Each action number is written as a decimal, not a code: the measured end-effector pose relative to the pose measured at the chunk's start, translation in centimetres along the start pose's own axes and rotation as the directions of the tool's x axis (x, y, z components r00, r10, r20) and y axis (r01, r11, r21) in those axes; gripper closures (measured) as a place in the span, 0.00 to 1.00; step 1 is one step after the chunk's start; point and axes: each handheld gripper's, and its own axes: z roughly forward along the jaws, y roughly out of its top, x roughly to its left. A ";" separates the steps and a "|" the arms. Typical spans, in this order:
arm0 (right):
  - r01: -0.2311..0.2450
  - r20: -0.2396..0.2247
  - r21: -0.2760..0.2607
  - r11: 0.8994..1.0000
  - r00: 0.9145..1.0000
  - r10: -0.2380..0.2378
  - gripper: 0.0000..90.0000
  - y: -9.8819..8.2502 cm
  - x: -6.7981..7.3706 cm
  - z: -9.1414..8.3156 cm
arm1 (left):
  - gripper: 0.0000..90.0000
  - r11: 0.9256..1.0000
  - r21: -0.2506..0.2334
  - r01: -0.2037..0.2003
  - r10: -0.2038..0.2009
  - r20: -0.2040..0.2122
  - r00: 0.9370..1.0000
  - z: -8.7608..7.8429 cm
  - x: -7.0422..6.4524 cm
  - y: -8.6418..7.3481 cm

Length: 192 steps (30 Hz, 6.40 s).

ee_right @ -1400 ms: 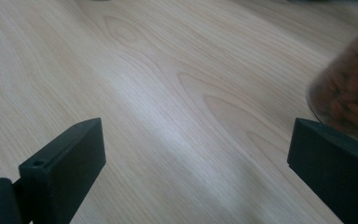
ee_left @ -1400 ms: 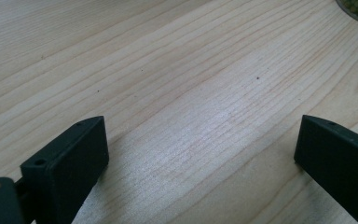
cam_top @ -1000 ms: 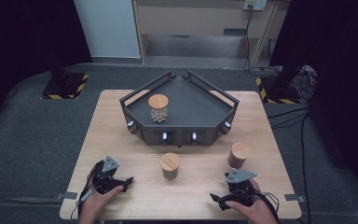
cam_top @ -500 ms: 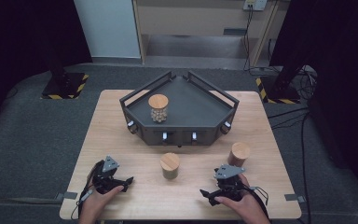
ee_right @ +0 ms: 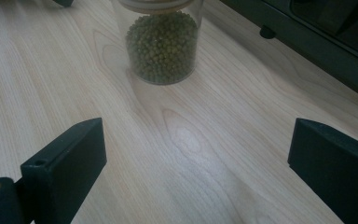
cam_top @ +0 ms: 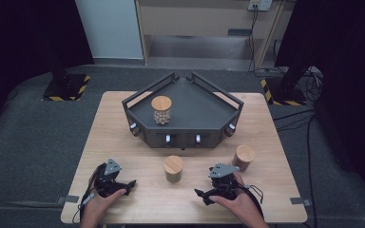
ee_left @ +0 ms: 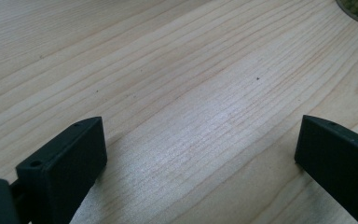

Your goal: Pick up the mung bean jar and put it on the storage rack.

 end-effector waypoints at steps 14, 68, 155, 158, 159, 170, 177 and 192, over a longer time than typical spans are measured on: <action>0.021 -0.026 0.000 1.000 0.999 -0.021 0.05 1.0 0.7 2.2 | 0.01 1.000 0.001 0.000 0.000 0.000 1.000 0.0 0.0 0.0; -0.029 -0.027 -0.052 0.998 0.999 0.027 0.17 3.9 1.9 9.1 | 0.00 1.000 0.003 0.001 -0.001 -0.001 1.000 0.1 0.0 0.1; 0.005 0.043 -0.099 0.995 0.999 -0.001 0.29 9.2 0.7 1.6 | 0.00 1.000 0.004 0.004 -0.004 -0.010 1.000 0.1 -0.2 0.1; 0.002 0.049 -0.100 0.995 0.999 0.003 0.29 9.7 0.5 1.2 | 0.00 1.000 0.004 0.003 -0.003 -0.010 1.000 0.1 -0.2 0.1; 0.005 0.050 -0.101 0.995 0.999 0.000 0.29 9.8 0.5 1.1 | 0.00 1.000 0.004 0.003 -0.003 -0.010 1.000 0.1 -0.2 0.1; 0.008 0.068 -0.106 0.994 0.998 -0.001 0.29 11.3 -0.2 -0.2 | 0.00 1.000 0.004 0.003 -0.003 -0.010 1.000 0.1 -0.2 0.1; 0.010 0.078 -0.114 0.993 0.997 -0.001 0.29 12.4 -0.8 -1.3 | 0.00 1.000 0.004 0.003 -0.003 -0.010 1.000 0.1 -0.2 0.1; -0.006 0.121 -0.144 0.990 0.992 0.024 0.29 14.5 -3.0 -3.1 | 0.00 1.000 0.004 0.004 -0.004 -0.010 1.000 0.1 -0.2 0.1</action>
